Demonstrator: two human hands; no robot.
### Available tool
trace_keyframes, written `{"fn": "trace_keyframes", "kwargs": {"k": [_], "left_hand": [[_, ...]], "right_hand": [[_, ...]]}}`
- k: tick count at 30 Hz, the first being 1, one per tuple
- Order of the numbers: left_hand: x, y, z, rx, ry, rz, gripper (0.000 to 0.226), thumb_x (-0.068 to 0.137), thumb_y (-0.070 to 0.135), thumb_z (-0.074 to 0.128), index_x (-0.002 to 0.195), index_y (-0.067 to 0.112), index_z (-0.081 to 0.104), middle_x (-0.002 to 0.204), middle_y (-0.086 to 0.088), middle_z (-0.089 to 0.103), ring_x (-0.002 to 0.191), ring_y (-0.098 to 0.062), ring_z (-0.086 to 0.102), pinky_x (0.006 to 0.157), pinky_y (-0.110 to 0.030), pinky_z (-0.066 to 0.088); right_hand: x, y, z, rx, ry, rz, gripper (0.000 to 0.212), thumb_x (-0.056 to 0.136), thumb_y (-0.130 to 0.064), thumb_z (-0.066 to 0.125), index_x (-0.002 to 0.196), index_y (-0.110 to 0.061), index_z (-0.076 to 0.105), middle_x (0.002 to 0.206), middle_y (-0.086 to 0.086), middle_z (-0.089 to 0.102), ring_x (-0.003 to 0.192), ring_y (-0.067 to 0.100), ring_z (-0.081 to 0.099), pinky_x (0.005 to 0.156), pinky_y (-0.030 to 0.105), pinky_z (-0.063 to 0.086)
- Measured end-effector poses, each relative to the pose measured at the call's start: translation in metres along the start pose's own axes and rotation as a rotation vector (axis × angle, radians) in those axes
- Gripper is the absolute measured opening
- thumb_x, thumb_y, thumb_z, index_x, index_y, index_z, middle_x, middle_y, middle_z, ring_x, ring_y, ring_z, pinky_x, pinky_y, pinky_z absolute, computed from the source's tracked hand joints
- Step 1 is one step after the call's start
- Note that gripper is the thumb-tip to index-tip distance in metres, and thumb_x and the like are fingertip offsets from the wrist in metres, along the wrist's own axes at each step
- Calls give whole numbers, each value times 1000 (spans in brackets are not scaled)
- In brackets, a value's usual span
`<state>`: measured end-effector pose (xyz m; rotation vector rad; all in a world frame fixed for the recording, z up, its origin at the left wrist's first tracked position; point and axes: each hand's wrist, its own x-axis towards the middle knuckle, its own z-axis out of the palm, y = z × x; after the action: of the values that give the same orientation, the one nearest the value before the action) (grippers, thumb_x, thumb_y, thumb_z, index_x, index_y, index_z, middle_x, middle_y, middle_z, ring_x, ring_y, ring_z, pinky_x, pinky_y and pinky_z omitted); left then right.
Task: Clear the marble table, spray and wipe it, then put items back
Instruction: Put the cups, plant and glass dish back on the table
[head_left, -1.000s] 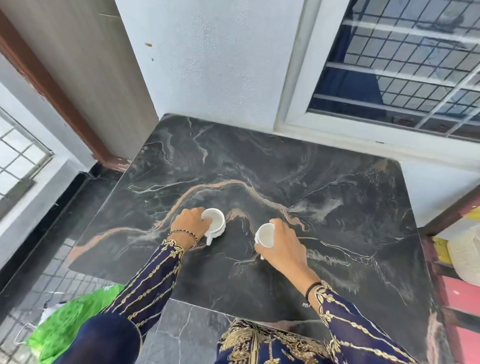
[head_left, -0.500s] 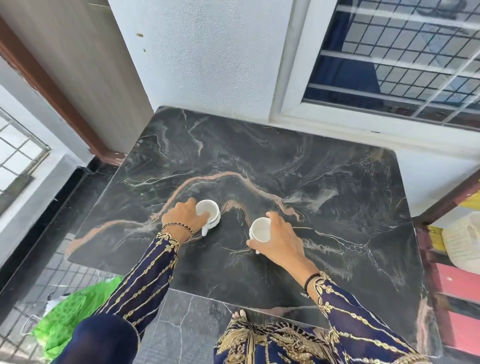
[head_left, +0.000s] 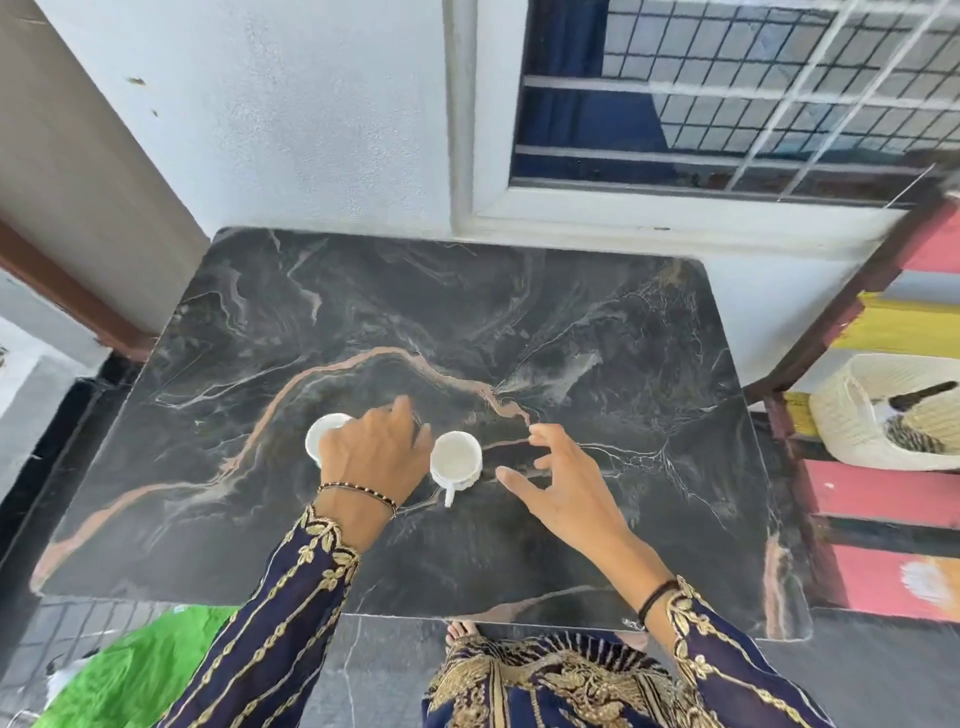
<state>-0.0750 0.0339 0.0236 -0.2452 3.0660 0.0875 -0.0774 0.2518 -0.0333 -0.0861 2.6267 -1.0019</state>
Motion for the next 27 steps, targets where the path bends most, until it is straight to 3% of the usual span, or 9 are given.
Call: {"fn": "trace_keyframes", "kwargs": {"k": [4, 8, 15, 20, 27], "left_hand": [[9, 68, 16, -99, -106, 147, 35, 93, 47, 41, 119, 27, 54, 102, -7, 71, 98, -34, 67, 75, -37, 50], [13, 138, 29, -151, -155, 257, 31, 91, 45, 42, 111, 27, 58, 104, -4, 68, 96, -34, 67, 78, -39, 50], [20, 288, 47, -100, -207, 350, 34, 91, 50, 41, 113, 29, 58, 101, -4, 71, 95, -32, 68, 75, -36, 48], [20, 425, 64, -57, -314, 461, 36, 94, 47, 38, 117, 25, 54, 109, -8, 68, 101, -35, 66, 80, -39, 48], [9, 599, 113, -98, -496, 614, 36, 96, 44, 37, 120, 23, 54, 111, -7, 69, 104, -34, 65, 85, -41, 49]], "right_hand": [[-5, 30, -30, 93, 62, 28, 65, 92, -57, 64, 144, -32, 36, 142, -13, 52, 106, 5, 62, 95, 38, 55], [-5, 69, -64, 138, 123, 55, 61, 94, -50, 66, 144, -28, 38, 137, -13, 55, 101, 3, 65, 92, 35, 56], [-8, 179, -150, 170, 201, 89, 60, 93, -50, 67, 143, -28, 41, 127, -19, 56, 82, -19, 60, 66, 11, 49], [-22, 289, -232, 174, 236, 148, 61, 93, -45, 69, 143, -22, 45, 128, -12, 62, 82, -12, 64, 79, 24, 59], [-37, 467, -304, 129, 277, 346, 55, 95, -30, 70, 139, -9, 45, 134, 8, 65, 95, 23, 74, 79, 41, 61]]}}
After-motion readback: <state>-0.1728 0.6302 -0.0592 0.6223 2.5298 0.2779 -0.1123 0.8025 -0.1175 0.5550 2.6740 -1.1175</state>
